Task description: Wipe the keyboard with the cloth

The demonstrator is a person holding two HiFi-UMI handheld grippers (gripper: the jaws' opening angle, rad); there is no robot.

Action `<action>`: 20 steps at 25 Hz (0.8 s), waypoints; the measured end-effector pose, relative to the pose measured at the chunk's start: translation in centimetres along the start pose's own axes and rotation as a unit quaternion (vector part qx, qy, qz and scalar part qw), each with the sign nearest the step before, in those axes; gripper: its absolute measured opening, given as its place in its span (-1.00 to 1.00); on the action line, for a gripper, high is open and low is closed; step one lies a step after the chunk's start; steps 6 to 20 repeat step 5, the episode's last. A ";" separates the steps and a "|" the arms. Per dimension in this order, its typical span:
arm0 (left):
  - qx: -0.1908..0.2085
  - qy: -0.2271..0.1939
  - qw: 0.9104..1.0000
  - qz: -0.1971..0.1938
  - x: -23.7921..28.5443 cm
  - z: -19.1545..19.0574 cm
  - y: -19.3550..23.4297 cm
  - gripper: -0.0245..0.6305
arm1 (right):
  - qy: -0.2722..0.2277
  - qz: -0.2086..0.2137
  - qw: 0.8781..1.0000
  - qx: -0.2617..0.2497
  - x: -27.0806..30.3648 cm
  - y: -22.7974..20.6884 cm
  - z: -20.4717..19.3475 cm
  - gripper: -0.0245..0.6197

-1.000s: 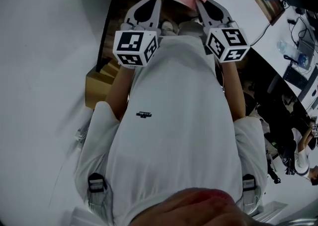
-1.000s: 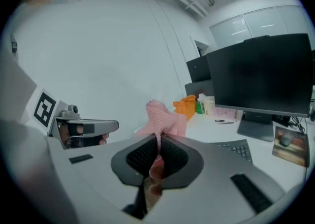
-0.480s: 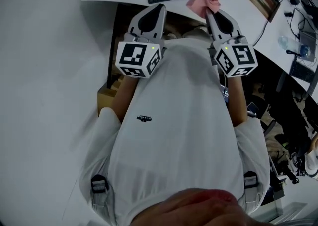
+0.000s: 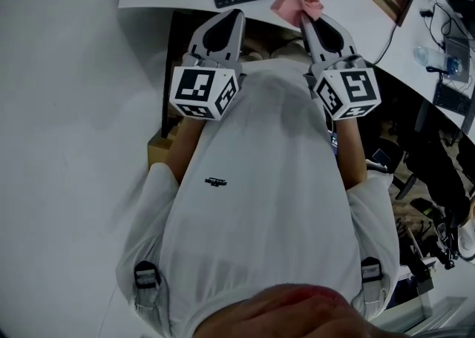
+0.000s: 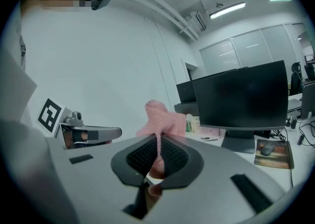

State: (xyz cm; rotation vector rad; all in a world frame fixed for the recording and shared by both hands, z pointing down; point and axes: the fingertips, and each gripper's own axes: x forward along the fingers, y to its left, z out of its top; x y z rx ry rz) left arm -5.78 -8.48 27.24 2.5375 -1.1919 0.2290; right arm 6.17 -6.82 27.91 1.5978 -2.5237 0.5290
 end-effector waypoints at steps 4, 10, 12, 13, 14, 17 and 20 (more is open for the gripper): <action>-0.002 0.001 1.000 0.001 0.0 0.2 -0.4 -0.88 | -0.001 -0.001 1.000 0.000 -0.2 0.1 0.3 -0.85; -0.003 0.001 1.000 0.001 0.1 0.2 -0.6 -0.88 | -0.002 -0.001 1.000 0.000 -0.3 0.0 0.3 -0.85; -0.003 0.001 1.000 0.001 0.1 0.2 -0.6 -0.88 | -0.002 -0.001 1.000 0.000 -0.3 0.0 0.3 -0.85; -0.003 0.001 1.000 0.001 0.1 0.2 -0.6 -0.88 | -0.002 -0.001 1.000 0.000 -0.3 0.0 0.3 -0.85; -0.003 0.001 1.000 0.001 0.1 0.2 -0.6 -0.88 | -0.002 -0.001 1.000 0.000 -0.3 0.0 0.3 -0.85; -0.003 0.001 1.000 0.001 0.1 0.2 -0.6 -0.88 | -0.002 -0.001 1.000 0.000 -0.3 0.0 0.3 -0.85; -0.003 0.001 1.000 0.001 0.1 0.2 -0.6 -0.88 | -0.002 -0.001 1.000 0.000 -0.3 0.0 0.3 -0.85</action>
